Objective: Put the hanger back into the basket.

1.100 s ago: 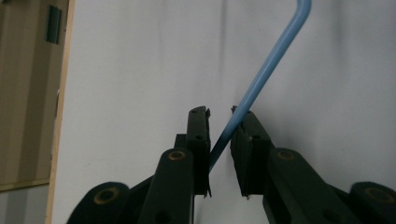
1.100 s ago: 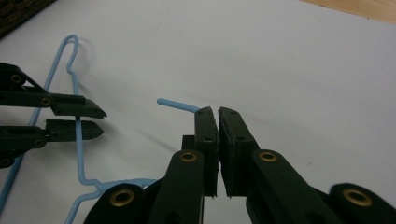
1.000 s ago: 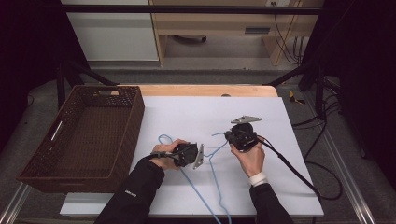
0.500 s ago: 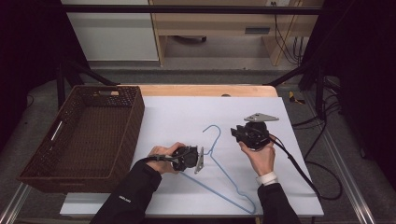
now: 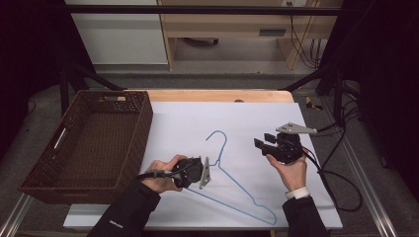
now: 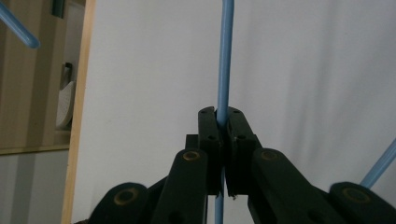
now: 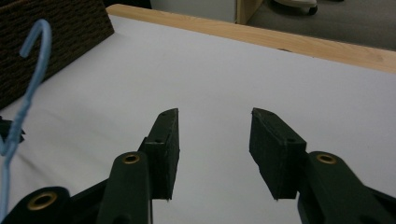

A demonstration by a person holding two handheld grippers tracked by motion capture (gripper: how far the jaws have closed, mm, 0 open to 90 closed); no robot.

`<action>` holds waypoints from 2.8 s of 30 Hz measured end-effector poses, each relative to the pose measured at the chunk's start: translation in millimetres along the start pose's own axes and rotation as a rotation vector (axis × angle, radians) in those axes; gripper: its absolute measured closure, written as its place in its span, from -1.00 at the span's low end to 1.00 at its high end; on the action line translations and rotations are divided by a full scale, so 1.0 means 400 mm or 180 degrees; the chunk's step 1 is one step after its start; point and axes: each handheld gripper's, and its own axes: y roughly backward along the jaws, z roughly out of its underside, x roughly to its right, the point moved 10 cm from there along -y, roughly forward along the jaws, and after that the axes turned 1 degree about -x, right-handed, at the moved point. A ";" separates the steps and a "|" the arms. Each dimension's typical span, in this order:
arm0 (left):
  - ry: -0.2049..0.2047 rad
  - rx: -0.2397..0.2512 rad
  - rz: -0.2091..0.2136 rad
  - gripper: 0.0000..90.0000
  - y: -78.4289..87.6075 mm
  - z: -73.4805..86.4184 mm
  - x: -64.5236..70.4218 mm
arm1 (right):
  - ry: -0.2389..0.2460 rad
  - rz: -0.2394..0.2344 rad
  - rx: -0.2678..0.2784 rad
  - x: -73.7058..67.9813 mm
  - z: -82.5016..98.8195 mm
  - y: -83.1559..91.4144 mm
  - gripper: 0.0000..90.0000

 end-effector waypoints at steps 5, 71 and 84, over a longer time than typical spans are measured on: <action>0.0110 0.0011 -0.0042 0.93 0.039 0.000 0.002 | 0.0018 0.0016 0.0092 0.020 0.005 0.041 0.08; 0.2809 -0.0068 -0.0906 0.92 0.319 0.245 -0.365 | 0.0028 0.0228 0.0242 0.142 0.103 0.083 -0.65; 0.2912 -0.0215 -0.0971 0.92 0.360 0.365 -0.412 | 0.0025 0.0227 0.0218 0.139 0.106 0.080 -0.68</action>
